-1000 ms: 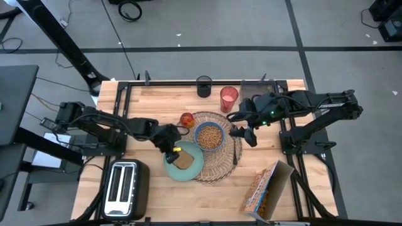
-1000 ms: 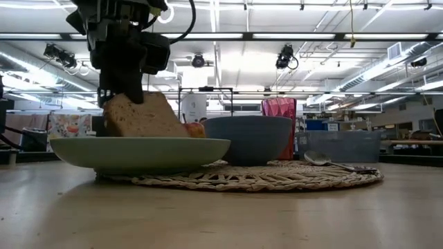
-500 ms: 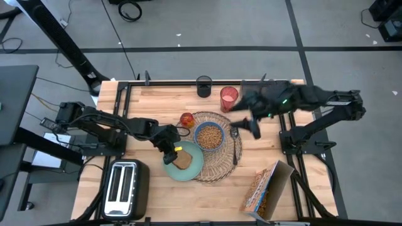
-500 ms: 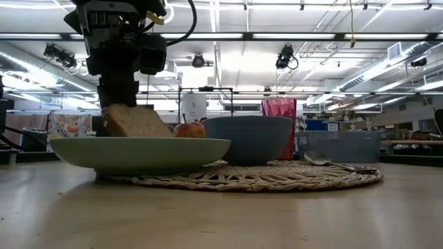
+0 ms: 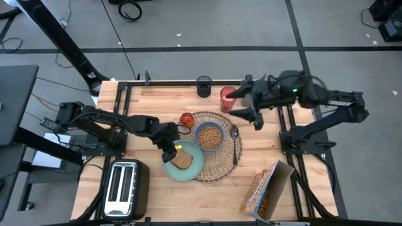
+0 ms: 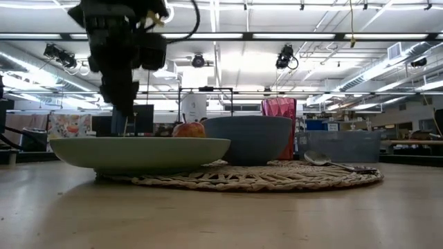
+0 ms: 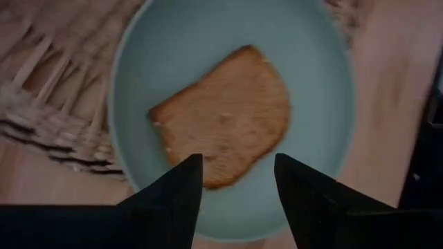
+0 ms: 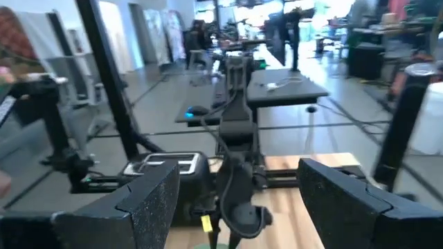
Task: Arrange a breakfast setting
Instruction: Put the toasted bread on the light green plate, then return to Home Position
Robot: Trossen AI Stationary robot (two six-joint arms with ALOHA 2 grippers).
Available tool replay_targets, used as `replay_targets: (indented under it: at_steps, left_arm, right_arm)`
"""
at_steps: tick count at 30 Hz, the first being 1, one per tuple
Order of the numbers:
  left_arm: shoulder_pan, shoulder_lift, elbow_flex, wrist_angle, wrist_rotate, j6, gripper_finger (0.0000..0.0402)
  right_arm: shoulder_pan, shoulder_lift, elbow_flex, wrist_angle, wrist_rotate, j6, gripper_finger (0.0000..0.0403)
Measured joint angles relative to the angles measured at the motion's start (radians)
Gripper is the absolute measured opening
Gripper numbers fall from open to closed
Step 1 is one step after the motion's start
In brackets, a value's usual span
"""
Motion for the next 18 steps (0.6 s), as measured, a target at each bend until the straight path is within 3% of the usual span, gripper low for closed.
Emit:
replay_targets:
  at_steps: [5,10,13,18]
  left_arm:
    - [-0.019,-0.001,0.139,-0.145,0.003,0.066,0.0176]
    - [-0.016,-0.066,0.273,-0.189,-0.002,0.073,0.0155]
    - [-0.009,-0.108,0.302,-0.057,-0.063,0.065,0.0135]
    - [0.022,-0.118,0.279,0.316,-0.099,0.128,0.0079]
  right_arm:
    - [-0.032,0.001,-0.147,0.172,-0.11,0.027,0.0289]
    - [-0.067,-0.066,-0.216,0.184,-0.131,-0.019,0.0251]
    - [-0.08,-0.126,-0.244,0.19,-0.195,-0.035,0.0205]
    - [-0.081,-0.215,-0.301,0.173,-0.248,0.002,0.0113]
